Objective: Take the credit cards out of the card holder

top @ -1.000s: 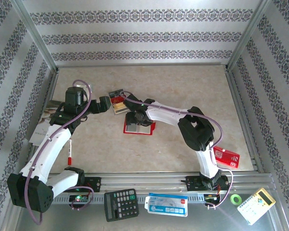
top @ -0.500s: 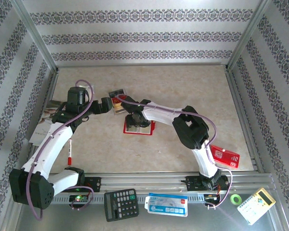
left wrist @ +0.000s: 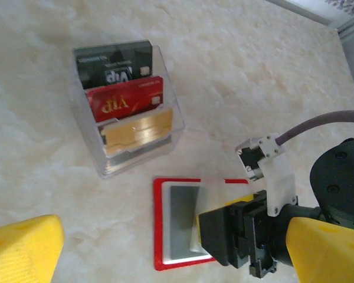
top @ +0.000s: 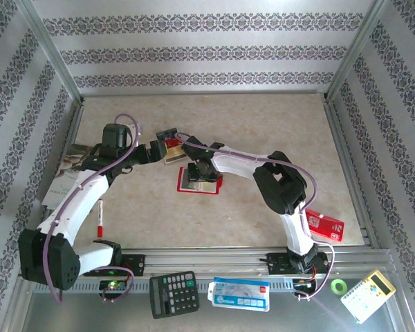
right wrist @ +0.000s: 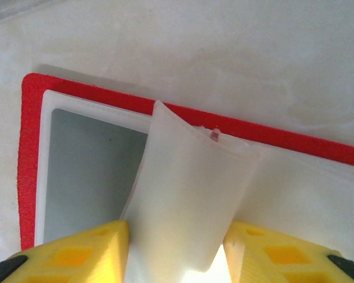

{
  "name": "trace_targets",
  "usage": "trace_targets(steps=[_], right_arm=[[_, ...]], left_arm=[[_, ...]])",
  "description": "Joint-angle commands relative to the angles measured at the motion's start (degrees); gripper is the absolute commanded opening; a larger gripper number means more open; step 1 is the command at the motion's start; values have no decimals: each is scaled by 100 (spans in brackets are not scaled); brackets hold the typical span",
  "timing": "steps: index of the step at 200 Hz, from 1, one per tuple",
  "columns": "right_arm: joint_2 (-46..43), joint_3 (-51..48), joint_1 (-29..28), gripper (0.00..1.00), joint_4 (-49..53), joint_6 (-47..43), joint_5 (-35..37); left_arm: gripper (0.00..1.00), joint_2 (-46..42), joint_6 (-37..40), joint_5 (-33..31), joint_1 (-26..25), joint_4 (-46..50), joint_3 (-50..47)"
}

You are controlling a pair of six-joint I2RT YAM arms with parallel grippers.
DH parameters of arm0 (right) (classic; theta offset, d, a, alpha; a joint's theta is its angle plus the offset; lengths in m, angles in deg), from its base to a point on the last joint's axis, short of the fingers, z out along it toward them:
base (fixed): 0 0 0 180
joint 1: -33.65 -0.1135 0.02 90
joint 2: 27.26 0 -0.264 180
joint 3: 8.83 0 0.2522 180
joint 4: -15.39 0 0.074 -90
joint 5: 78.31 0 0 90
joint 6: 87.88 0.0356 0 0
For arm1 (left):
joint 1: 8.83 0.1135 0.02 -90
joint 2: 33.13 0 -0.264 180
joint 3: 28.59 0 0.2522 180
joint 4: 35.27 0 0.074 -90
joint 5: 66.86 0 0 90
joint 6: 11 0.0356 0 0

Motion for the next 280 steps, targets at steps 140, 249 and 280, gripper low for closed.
trace_targets(steps=[140, 249, 280], right_arm=[[-517, -1024, 177, 33, -752, 157, -157], [-1720, -1904, 337, 38, -623, 168, 883], [-2256, -2269, 467, 39, -768, 338, 1137]], left_arm=[[20, 2897, -727, 1596, -948, -1268, -56], [13, 3499, -49, 1153, -1095, -182, 513], [14, 3260, -67, 1209, -1096, -89, 623]])
